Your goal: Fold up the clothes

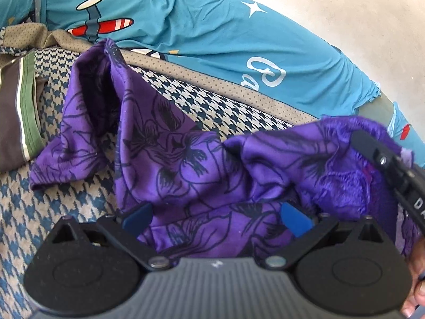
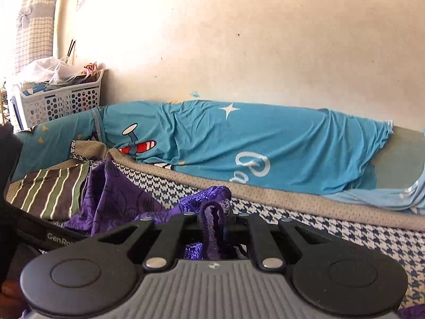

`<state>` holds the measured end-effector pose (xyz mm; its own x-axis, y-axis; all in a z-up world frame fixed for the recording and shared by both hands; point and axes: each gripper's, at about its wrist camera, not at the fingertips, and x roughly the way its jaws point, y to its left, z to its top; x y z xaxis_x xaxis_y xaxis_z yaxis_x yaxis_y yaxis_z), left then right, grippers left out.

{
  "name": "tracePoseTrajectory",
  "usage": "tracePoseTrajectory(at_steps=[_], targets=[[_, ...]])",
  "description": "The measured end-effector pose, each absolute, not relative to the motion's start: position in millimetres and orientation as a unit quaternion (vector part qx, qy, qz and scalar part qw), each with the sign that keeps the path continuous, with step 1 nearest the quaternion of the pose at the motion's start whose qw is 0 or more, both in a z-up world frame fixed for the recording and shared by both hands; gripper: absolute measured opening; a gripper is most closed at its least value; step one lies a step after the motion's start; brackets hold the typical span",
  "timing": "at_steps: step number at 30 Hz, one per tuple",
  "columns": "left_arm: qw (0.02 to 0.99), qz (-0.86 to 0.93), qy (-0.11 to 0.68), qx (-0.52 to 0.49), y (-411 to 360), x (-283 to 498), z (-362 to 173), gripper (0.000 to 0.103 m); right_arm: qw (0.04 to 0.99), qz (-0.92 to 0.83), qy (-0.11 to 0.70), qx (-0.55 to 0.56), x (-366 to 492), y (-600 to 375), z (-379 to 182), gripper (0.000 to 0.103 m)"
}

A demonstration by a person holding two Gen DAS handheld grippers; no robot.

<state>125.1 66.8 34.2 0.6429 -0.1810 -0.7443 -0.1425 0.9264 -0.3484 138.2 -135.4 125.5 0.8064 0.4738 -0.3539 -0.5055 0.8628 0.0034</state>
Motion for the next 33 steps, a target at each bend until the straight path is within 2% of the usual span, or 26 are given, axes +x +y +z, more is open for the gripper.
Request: tracePoseTrajectory(at_steps=[10,17,27,30,33], targets=[[0.885,0.018,0.419,-0.201,67.7,134.6,32.4,0.103,0.952,0.258,0.13,-0.1,192.4,-102.3,143.9,0.009],[0.884,0.047,0.419,-0.204,73.2,142.0,30.3,0.103,0.959,0.247,0.13,-0.055,256.7,-97.3,153.1,0.009],[0.861,0.057,0.464,-0.199,59.7,144.7,12.6,0.103,0.956,0.22,0.187,-0.051,330.5,-78.9,96.6,0.009],[0.862,0.062,0.468,-0.185,54.0,144.6,9.9,0.103,0.951,0.211,0.218,-0.055,342.9,-77.8,79.1,0.013],[0.864,0.065,0.47,-0.167,47.5,143.9,9.4,0.103,0.95,0.215,0.221,-0.043,342.9,-87.4,78.3,0.028]])
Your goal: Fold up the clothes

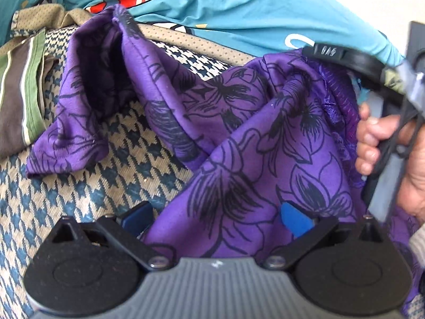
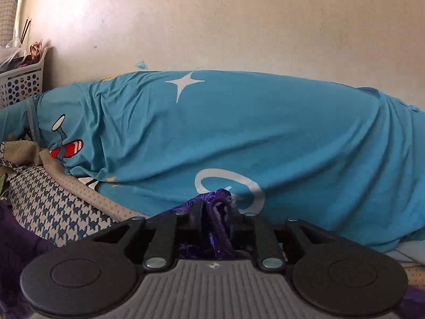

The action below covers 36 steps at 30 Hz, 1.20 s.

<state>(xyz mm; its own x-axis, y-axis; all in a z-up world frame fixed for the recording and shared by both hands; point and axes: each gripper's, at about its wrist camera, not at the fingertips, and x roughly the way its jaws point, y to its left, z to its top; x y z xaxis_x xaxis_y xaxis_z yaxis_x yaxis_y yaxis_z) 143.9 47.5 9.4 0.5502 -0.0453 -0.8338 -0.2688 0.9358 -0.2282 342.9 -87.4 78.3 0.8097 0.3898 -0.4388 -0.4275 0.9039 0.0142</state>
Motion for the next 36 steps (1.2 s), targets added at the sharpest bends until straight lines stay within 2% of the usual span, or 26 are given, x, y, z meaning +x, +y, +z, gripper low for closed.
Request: tracePoseTrajectory(at_steps=[2,7,10,21,30,34,36], targets=[[0.866,0.066,0.471,-0.155,41.8,141.9,9.3,0.103,0.951,0.224,0.211,-0.028,338.3,-98.1,87.3,0.035],[0.866,0.065,0.473,-0.149,34.6,133.2,8.4,0.103,0.958,0.213,0.183,-0.057,322.5,-136.0,108.0,0.038],[0.866,0.065,0.473,-0.15,30.1,129.4,9.1,0.103,0.961,0.187,0.194,-0.066,321.7,-169.2,107.1,0.039],[0.868,0.07,0.475,-0.126,12.3,124.6,8.8,0.103,0.942,0.154,0.284,-0.089,328.2,-238.5,57.4,0.047],[0.869,0.072,0.476,-0.109,6.2,128.1,6.1,0.103,0.933,0.194,0.289,-0.095,320.6,-237.1,49.8,0.054],[0.87,0.073,0.477,-0.105,4.8,128.2,5.6,0.103,0.931,0.19,0.283,-0.128,317.5,-226.3,40.2,0.053],[0.87,0.074,0.477,-0.103,3.8,128.1,5.4,0.103,0.934,0.184,0.28,-0.123,316.3,-224.8,38.9,0.043]])
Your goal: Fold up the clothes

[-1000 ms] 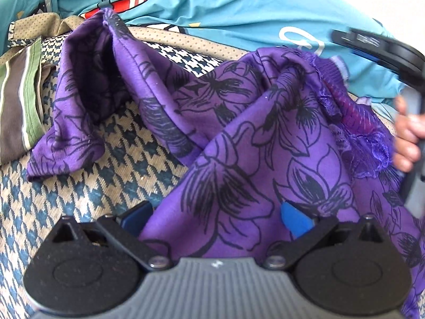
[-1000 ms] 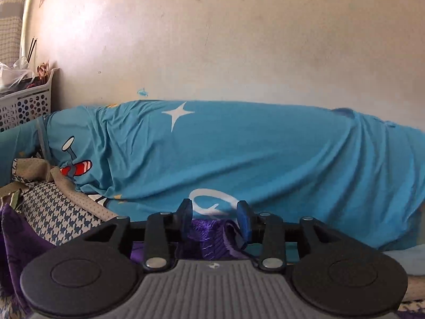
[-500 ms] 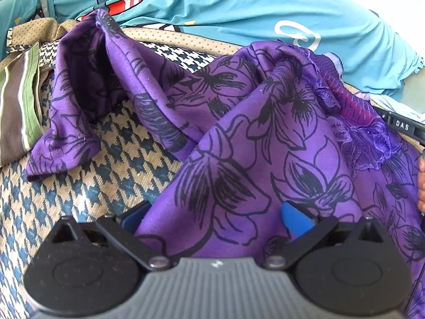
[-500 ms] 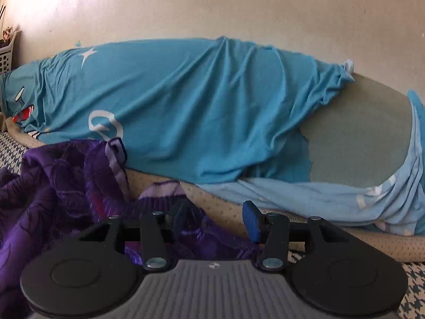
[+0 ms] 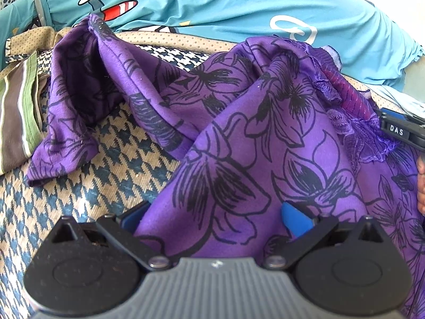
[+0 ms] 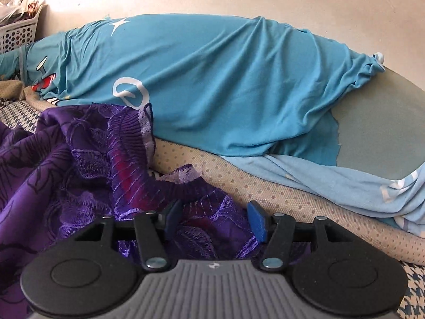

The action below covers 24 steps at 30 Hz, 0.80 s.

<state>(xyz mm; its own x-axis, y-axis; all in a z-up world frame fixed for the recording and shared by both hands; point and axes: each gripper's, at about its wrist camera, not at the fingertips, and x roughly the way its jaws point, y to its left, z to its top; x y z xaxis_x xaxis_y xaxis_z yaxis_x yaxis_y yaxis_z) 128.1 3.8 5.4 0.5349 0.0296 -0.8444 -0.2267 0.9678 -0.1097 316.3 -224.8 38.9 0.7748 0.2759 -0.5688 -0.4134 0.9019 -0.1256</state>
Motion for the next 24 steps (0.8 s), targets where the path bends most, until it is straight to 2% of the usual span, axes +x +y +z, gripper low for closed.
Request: tracePoseTrajectory(at_steps=[2,5,9,14,16,18,20,24], targets=[[0.87,0.074,0.476,-0.103,2.7,128.5,5.0,0.103,0.937,0.173,0.274,-0.128,313.8,-222.6,38.7,0.017],[0.87,0.074,0.476,-0.101,2.0,128.5,5.0,0.103,0.943,0.147,0.26,-0.144,307.4,-218.4,41.1,0.004],[0.87,0.073,0.477,-0.098,0.6,127.2,5.6,0.103,0.972,0.056,0.198,-0.117,299.7,-232.7,58.2,0.004],[0.87,0.072,0.48,-0.085,-3.4,126.9,4.8,0.103,0.975,0.005,0.195,-0.109,313.6,-249.7,59.2,0.004],[0.87,0.07,0.482,-0.078,-5.4,127.3,4.8,0.103,0.968,0.017,0.231,-0.098,324.4,-252.8,50.8,0.005],[0.87,0.068,0.485,-0.067,-7.4,126.1,4.6,0.103,0.963,0.017,0.251,-0.095,327.0,-255.5,48.1,0.01],[0.869,0.065,0.487,-0.056,-10.7,123.7,4.2,0.103,0.967,0.015,0.242,-0.072,318.9,-263.3,56.2,0.025],[0.869,0.059,0.489,-0.04,-20.0,115.9,4.2,0.103,0.969,0.022,0.243,-0.042,297.7,-285.3,74.5,0.028]])
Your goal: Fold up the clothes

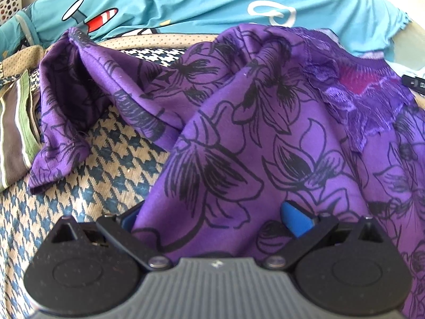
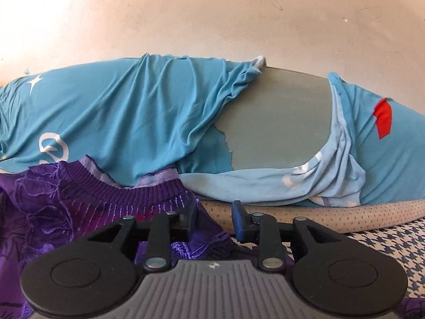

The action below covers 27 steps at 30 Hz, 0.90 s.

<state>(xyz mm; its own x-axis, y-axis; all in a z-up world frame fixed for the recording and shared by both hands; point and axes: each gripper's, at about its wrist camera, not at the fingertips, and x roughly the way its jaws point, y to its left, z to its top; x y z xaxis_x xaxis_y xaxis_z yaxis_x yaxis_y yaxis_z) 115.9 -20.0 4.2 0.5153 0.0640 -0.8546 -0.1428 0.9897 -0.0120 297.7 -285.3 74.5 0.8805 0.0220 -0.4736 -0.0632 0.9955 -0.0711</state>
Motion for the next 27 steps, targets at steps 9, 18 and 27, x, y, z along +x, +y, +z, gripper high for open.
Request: tracePoseTrajectory(at_steps=[9,18,27], targets=[[0.873,0.046,0.485,-0.022,-31.3,102.2,1.4,0.103,0.964,-0.023,0.263,-0.018,226.9,-343.5,91.5,0.04],[0.874,0.045,0.483,-0.024,-33.0,99.1,2.2,0.103,0.96,-0.076,0.271,0.009,180.2,-383.5,100.3,0.049],[0.874,0.048,0.482,-0.022,-35.4,100.1,3.1,0.103,0.947,-0.12,0.298,0.013,154.7,-414.9,94.4,0.062]])
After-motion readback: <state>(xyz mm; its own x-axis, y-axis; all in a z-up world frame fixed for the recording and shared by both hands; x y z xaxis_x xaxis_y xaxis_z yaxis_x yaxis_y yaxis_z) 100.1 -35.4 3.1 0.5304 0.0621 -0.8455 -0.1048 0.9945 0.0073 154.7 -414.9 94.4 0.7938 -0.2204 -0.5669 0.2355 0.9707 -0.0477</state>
